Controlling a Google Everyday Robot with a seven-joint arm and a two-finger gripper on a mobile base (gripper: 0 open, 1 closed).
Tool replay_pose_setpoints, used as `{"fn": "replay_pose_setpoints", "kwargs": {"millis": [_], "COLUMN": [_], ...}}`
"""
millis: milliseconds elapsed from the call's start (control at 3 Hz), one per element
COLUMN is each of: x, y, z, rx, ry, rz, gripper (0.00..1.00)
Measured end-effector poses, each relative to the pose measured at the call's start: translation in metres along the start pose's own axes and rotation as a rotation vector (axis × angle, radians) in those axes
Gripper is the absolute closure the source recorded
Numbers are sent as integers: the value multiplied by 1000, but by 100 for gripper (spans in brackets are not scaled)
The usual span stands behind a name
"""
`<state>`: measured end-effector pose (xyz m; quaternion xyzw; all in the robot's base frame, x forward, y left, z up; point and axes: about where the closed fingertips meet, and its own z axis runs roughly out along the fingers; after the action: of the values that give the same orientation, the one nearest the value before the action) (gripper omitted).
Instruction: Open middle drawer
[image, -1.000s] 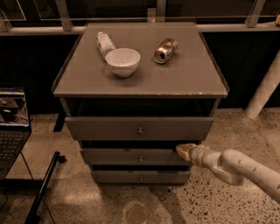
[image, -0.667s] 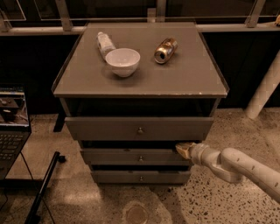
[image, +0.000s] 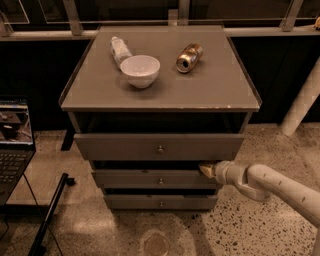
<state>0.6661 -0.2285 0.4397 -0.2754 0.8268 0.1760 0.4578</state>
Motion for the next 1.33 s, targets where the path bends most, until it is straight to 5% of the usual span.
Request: {"fn": "replay_pose_setpoints", "kwargs": {"millis": [1333], "x": [12], "y": [-5], "z": [7], "rx": [20], "ry": [90], "rz": [19], "gripper": [100]}}
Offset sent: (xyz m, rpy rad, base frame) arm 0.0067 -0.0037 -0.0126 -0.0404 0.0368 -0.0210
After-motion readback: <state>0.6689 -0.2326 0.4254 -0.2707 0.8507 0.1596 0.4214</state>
